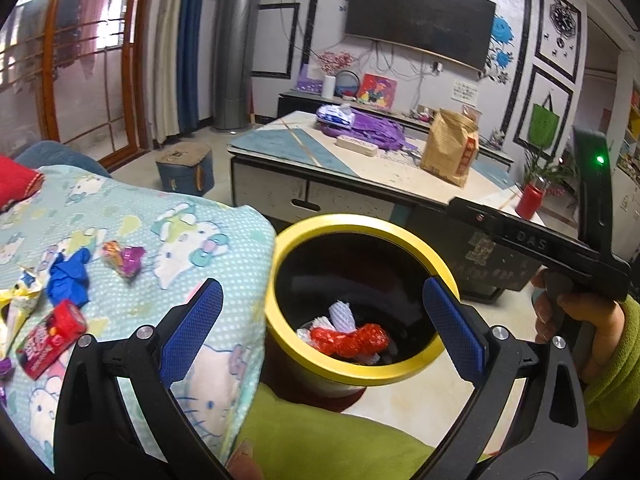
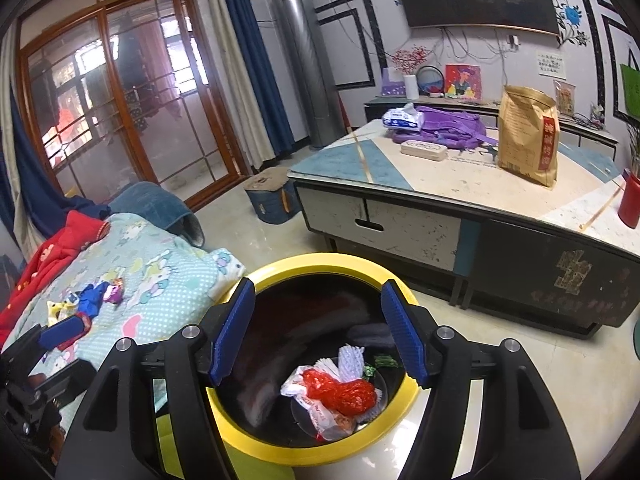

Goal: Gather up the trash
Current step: 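Move both open tools back from the bin toward the bed, then grasp the yellow snack wrapper with the left tool while the right tool grasps the blue glove, then carry the yellow wrapper and blue glove over the yellow bin and open both tools, then move both open tools back from the bin toward the bed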

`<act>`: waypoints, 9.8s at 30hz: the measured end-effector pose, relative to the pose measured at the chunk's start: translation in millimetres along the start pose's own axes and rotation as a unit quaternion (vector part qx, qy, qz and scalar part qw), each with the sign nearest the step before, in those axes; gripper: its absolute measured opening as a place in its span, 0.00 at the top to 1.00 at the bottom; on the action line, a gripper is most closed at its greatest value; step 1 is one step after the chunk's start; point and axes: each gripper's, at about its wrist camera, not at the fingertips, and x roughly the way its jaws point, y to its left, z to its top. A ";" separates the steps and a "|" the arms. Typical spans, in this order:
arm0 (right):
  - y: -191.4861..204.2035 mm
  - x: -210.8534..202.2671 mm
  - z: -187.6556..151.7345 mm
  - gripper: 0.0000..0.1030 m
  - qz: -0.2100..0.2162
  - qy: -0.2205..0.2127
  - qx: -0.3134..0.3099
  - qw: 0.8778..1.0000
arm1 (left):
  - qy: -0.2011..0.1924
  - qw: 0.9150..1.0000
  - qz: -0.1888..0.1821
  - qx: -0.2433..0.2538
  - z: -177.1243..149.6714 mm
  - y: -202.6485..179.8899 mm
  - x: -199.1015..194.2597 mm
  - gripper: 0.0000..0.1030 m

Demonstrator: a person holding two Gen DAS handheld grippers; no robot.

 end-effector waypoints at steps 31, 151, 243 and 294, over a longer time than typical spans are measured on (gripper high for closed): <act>139.1 -5.3 -4.7 0.28 0.113 0.028 -0.121 0.986 | -0.080 0.977 0.147 -0.133 7.8 129.4 -81.2 0.11; 238.6 47.1 25.1 0.79 0.210 0.078 -0.139 0.965 | -0.075 0.975 0.117 -0.172 0.4 201.0 -118.0 0.92; -8.4 55.1 3.9 0.71 0.036 0.097 0.018 0.995 | 0.097 0.992 -0.062 0.048 -13.1 -31.9 77.5 0.91; 209.9 33.7 -7.7 0.33 0.217 0.104 -0.127 0.962 | -0.074 0.954 0.248 -0.149 -2.3 178.7 -102.7 0.11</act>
